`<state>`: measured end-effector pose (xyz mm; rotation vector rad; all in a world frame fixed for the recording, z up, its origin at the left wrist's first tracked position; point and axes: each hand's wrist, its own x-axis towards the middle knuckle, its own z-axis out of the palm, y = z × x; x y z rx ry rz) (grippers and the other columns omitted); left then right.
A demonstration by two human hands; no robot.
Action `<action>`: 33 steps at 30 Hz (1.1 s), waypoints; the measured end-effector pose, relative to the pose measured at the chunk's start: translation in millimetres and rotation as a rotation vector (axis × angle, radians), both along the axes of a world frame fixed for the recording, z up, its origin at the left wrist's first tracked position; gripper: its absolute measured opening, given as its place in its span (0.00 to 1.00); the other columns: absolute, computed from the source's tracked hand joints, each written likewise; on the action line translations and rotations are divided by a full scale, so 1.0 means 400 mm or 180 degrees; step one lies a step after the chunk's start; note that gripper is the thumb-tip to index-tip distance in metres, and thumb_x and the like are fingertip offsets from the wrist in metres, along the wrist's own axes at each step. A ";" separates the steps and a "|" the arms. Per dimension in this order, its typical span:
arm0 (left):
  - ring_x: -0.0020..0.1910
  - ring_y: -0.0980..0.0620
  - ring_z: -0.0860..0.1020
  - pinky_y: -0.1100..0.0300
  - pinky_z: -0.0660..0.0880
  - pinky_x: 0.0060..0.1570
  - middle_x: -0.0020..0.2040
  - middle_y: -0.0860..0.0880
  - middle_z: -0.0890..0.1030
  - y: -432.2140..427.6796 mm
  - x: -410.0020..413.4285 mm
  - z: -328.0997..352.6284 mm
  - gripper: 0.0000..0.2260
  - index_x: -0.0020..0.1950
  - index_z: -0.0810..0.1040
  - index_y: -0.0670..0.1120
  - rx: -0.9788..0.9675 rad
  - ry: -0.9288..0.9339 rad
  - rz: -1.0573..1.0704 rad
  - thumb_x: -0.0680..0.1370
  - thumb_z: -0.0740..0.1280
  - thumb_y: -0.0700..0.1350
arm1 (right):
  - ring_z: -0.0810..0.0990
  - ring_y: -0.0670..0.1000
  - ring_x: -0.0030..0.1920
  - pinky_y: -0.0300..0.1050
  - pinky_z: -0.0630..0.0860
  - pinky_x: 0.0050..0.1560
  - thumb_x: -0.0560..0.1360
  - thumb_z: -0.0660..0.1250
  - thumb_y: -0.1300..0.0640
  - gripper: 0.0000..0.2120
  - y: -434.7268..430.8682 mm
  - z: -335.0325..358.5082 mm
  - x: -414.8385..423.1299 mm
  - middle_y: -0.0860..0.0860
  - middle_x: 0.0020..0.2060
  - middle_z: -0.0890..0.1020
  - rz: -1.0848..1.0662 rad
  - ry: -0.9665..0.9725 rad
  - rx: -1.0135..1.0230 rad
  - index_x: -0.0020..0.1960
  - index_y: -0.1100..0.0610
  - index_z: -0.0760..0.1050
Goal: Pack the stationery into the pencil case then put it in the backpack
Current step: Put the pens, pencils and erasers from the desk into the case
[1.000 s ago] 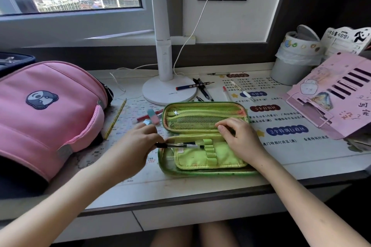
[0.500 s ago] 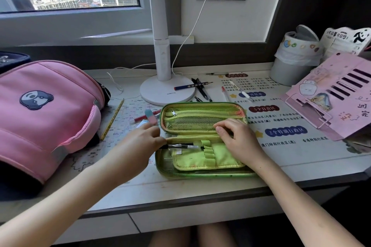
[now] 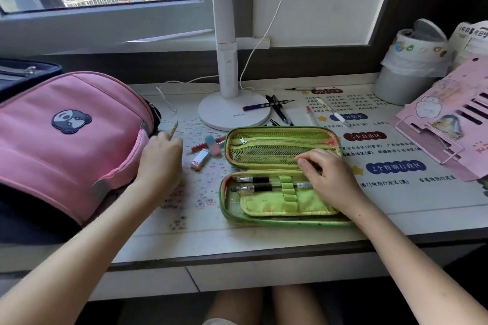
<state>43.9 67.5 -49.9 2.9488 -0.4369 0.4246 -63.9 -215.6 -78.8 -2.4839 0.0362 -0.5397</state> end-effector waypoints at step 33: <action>0.38 0.59 0.76 0.65 0.75 0.40 0.40 0.55 0.76 -0.015 -0.081 0.049 0.08 0.51 0.83 0.44 -0.1352 0.0344 -0.1865 0.73 0.68 0.38 | 0.75 0.48 0.53 0.47 0.73 0.55 0.76 0.64 0.54 0.09 0.005 0.004 -0.010 0.47 0.49 0.80 0.0006 0.0064 -0.0098 0.54 0.53 0.79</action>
